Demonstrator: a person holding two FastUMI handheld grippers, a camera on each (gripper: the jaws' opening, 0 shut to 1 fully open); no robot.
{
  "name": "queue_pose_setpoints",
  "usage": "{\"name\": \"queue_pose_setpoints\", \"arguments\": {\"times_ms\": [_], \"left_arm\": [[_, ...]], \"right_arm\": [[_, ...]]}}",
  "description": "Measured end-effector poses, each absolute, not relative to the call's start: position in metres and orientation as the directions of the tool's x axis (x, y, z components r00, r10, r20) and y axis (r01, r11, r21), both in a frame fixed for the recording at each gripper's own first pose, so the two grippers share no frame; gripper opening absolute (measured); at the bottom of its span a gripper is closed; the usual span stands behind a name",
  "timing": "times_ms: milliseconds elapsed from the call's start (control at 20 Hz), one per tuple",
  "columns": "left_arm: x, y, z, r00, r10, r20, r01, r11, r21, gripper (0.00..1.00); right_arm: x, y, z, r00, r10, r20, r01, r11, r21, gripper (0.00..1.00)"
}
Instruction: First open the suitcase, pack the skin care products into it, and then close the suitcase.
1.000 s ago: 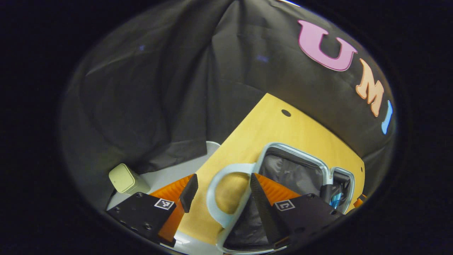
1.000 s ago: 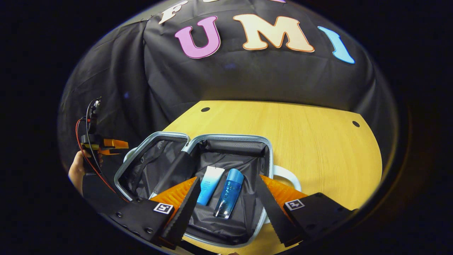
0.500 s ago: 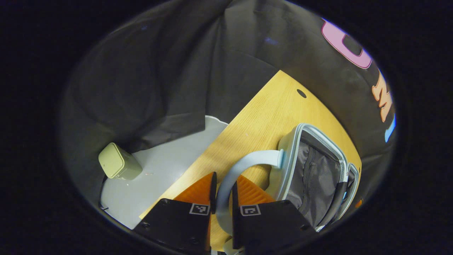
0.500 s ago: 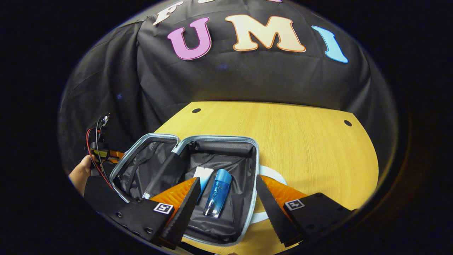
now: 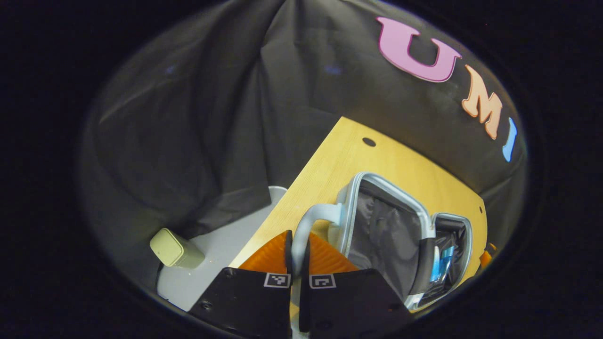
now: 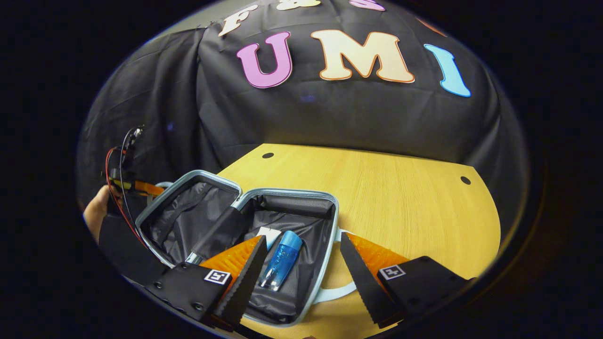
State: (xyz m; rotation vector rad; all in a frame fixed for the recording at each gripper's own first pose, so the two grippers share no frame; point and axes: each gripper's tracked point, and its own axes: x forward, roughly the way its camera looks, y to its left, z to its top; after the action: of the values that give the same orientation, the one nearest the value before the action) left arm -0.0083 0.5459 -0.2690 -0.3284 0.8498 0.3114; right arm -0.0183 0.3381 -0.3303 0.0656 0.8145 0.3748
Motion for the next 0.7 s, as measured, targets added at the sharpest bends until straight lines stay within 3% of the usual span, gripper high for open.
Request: {"name": "queue_pose_setpoints", "arguments": {"times_ms": [400,700], "left_arm": [[0.015,0.461,-0.148,0.765,0.081,-0.639,-0.249,0.952,-0.177,0.0],[0.028,0.382,-0.103,0.812,-0.007,-0.584,-0.122,0.976,-0.182,0.0]], "right_arm": [[-0.023,0.296,-0.314,0.644,0.383,-0.662,-0.3,0.923,0.242,0.98],[-0.03,0.272,-0.307,0.647,0.406,-0.646,-0.315,0.913,0.259,0.98]]}}
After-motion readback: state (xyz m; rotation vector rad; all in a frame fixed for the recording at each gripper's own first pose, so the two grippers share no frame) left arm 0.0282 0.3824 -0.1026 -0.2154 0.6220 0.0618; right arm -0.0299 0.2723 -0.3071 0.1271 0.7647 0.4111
